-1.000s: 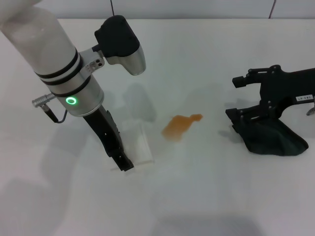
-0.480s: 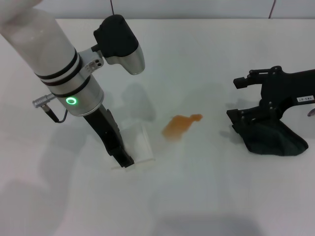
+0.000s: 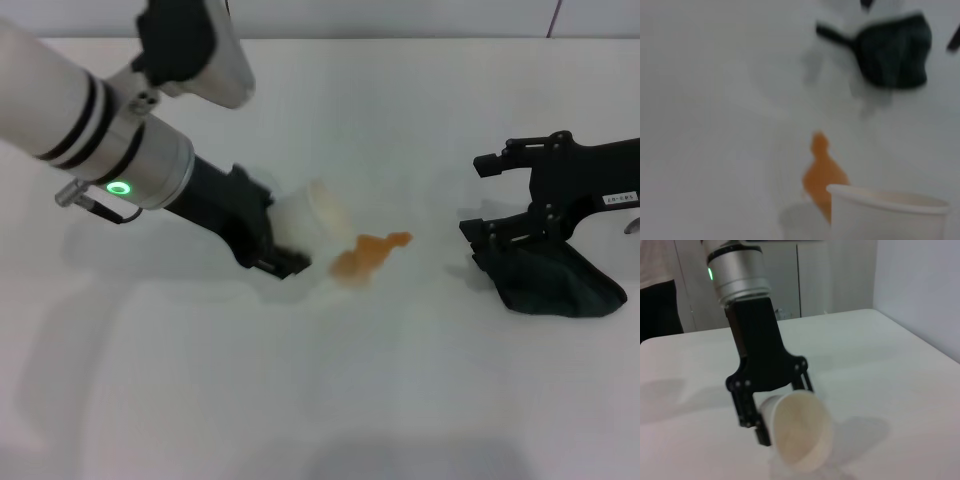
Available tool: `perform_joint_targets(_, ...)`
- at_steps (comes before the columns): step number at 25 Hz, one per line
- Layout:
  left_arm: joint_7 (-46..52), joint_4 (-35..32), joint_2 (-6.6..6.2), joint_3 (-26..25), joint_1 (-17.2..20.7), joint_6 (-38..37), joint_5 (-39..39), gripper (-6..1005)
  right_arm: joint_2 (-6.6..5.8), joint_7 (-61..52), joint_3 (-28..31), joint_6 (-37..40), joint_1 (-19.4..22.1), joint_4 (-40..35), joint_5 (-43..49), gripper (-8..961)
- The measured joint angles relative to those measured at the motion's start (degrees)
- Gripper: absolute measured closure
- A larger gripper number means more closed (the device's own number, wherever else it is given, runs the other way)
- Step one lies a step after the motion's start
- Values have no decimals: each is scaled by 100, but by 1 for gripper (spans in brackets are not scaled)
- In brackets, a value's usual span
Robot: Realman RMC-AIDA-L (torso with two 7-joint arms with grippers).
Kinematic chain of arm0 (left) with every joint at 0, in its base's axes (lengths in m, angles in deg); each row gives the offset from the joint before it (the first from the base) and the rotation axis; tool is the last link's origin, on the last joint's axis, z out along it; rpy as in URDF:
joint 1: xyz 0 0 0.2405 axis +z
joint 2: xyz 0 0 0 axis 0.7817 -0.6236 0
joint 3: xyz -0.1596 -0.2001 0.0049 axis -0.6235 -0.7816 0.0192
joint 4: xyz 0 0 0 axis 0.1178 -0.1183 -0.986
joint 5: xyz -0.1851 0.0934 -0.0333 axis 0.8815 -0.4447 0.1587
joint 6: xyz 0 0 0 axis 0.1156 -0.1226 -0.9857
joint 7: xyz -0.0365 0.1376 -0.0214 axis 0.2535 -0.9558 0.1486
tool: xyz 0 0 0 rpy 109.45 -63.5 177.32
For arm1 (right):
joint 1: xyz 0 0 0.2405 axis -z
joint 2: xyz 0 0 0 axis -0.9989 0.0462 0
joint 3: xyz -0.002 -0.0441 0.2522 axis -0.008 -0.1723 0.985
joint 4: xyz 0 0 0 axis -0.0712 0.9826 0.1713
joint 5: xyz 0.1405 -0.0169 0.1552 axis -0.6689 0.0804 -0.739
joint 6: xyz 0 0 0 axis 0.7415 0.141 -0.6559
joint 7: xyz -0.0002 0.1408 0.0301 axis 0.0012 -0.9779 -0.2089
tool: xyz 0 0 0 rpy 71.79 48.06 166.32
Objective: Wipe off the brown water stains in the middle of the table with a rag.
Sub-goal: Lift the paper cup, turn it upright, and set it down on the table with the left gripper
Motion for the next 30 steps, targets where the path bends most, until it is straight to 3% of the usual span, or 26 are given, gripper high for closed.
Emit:
perform_joint_targets(5,-1334,-226,1,1,954,1066,1405,364,10,-4,-1,-29,-12,-2,-46,104)
perform_joint_targets(9,-2363,327,-3,-56,1220,1513,2287,391,11,-5,0,-31,-19,-3,-97,104)
perform_joint_targets(18,-5121,2391,-17,-993,1370,1536,4407,398,13,-8,35,-52,21,14,-171,104)
perform_joint_targets(23,-6139,3372,-22,-1572,1374,1390,4886,397,13,-8,47,-65,33,52,-219,105)
perform_joint_targets(30,-6580,4053,-17,-1754,1347,1525,5162,396,21,-17,20,-73,37,57,-268,105)
